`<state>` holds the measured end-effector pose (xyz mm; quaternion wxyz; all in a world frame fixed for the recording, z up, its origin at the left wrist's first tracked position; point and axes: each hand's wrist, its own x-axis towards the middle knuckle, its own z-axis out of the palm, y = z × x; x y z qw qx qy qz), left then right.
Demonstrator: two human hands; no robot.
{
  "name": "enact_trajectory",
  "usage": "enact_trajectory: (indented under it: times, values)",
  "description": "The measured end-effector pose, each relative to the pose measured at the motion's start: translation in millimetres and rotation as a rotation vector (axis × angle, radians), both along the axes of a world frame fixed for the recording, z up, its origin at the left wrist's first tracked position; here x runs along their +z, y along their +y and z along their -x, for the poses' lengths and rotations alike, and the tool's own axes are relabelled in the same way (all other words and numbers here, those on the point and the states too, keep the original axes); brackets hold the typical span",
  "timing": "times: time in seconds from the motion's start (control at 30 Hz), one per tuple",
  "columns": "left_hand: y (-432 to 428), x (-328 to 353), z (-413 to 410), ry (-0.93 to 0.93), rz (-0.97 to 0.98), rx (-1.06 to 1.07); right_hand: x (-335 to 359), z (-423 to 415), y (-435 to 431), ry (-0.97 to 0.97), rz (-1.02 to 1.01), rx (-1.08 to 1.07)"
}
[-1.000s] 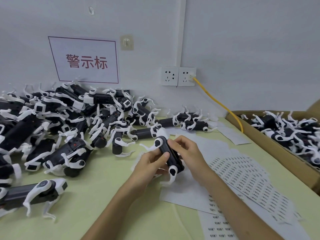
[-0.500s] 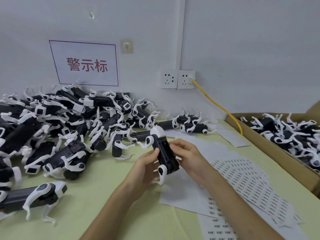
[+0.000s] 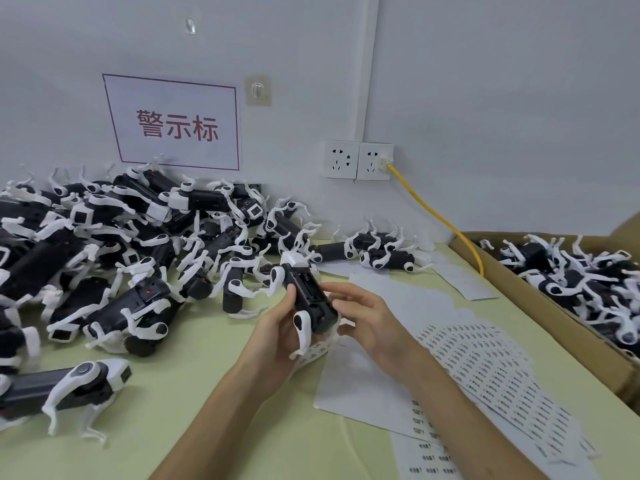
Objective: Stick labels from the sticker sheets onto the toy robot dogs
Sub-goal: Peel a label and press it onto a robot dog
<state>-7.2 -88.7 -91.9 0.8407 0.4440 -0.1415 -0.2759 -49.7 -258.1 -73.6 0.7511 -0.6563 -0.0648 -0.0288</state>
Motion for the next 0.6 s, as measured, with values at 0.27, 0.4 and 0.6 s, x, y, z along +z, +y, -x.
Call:
enact_trajectory:
  times: [0.27, 0.4, 0.6]
  values:
    - [9, 11, -2, 0.024, -0.069, 0.399, -13, -9, -1, -0.073, 0.404, -0.372]
    - [15, 11, -10, 0.056, -0.021, 0.65, -25, -11, -2, -0.196, 0.71, -0.49]
    - [25, 14, -12, 0.123, -0.007, 0.719, -21, -9, -1, -0.284, 0.968, -0.591]
